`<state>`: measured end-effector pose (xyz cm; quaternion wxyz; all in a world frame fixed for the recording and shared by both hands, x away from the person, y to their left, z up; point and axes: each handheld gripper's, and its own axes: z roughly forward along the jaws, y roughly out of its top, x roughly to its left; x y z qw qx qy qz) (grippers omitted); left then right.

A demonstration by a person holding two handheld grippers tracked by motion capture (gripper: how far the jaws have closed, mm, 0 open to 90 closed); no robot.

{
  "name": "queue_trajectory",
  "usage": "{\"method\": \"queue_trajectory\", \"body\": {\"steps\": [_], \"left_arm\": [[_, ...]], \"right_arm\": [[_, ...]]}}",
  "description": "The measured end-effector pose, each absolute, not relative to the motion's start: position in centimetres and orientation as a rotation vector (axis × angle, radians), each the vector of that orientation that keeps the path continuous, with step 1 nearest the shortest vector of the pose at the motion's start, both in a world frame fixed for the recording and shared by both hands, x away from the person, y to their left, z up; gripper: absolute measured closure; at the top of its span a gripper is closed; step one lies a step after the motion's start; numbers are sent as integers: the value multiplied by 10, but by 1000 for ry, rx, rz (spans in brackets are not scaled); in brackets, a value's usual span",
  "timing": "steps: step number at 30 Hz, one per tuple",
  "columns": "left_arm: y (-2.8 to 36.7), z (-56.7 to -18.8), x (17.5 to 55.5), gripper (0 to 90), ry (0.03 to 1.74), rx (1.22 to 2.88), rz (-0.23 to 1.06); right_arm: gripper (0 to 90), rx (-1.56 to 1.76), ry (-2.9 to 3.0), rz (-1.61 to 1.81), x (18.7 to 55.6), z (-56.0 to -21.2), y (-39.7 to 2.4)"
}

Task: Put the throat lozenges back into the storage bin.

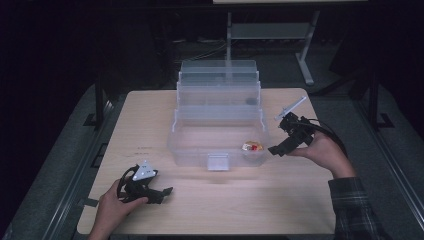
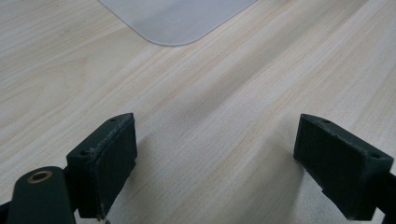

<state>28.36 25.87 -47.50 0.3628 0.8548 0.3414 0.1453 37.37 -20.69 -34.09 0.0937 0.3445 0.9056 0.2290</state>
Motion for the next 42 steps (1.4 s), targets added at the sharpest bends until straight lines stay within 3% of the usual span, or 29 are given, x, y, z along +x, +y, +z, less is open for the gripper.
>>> {"method": "queue_trajectory", "body": {"steps": [13,42], "left_arm": [[259,-475,284,123,881,2198,373],[259,-475,284,123,878,2198,376]], "right_arm": [[18,1044,2641,730,356,-350,-230],[18,1163,2524,869,307,-408,-268]]}}
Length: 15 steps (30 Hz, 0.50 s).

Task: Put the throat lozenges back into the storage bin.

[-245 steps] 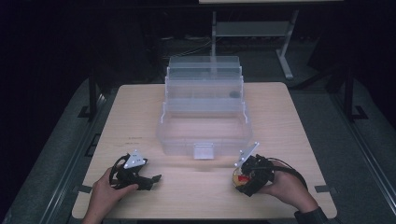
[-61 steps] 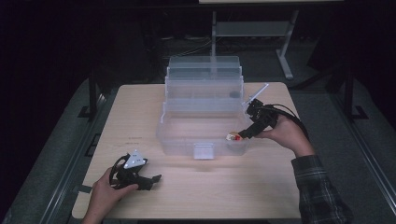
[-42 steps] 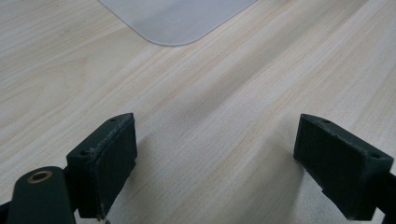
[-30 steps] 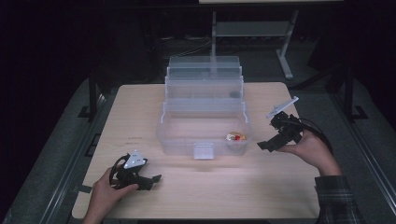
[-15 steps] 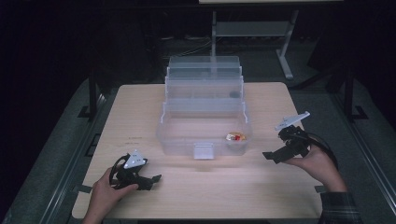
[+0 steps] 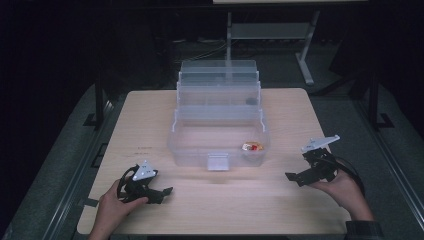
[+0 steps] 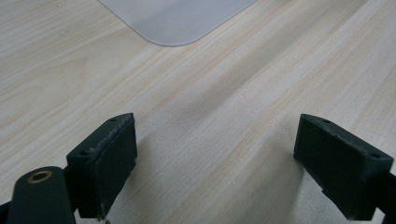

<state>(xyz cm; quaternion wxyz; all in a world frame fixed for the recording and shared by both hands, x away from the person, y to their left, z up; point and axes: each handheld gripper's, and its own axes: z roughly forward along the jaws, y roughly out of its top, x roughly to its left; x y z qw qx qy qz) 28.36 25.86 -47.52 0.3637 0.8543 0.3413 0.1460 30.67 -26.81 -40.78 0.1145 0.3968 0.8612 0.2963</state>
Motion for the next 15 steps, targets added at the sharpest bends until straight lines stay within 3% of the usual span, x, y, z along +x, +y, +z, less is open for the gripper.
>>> {"method": "queue_trajectory", "body": {"steps": [15], "left_arm": [[259,-475,284,123,878,2199,376]], "right_arm": [[18,1226,2459,935,289,-428,-286]]}}
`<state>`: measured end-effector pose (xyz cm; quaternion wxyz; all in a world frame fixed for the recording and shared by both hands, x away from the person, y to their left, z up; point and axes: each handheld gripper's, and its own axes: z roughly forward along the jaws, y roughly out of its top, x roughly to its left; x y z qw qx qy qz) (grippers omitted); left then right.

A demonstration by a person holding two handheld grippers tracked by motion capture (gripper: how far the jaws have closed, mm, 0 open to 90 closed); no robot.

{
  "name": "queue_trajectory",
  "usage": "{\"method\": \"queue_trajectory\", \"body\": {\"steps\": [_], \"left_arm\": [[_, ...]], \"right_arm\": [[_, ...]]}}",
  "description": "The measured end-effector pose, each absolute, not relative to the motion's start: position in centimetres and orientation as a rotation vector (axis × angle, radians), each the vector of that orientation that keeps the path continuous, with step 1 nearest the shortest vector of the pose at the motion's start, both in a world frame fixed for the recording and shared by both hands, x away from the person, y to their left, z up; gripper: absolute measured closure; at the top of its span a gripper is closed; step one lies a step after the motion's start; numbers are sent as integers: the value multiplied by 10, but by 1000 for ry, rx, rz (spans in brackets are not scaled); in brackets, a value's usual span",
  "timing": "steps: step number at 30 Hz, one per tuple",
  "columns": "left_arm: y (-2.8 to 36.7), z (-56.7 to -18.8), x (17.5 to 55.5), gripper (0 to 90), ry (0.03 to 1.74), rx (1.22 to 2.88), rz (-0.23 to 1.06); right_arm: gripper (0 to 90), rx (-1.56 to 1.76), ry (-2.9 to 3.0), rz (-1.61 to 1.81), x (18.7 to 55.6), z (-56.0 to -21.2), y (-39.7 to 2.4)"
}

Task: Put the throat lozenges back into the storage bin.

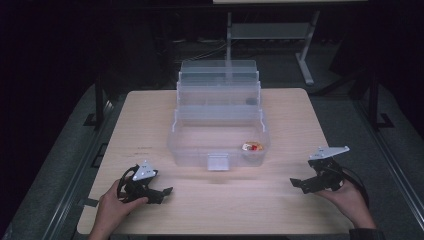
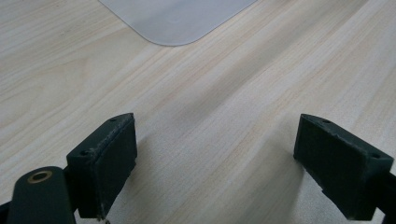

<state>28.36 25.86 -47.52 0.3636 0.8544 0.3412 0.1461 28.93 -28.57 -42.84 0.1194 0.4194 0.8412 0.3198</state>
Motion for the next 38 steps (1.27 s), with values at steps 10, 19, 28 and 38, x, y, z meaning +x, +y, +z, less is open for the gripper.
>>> {"method": "queue_trajectory", "body": {"steps": [10,19,28,38], "left_arm": [[259,-475,283,123,879,2202,374],[259,-475,284,124,876,2203,377],[259,-475,284,123,876,2203,377],[259,-475,284,124,876,2203,377]], "right_arm": [[17,1249,2405,986,279,-444,-296],[17,1237,2361,970,272,-458,-298],[17,1209,2340,971,271,-472,-298],[5,1219,2356,950,271,-481,-298]]}}
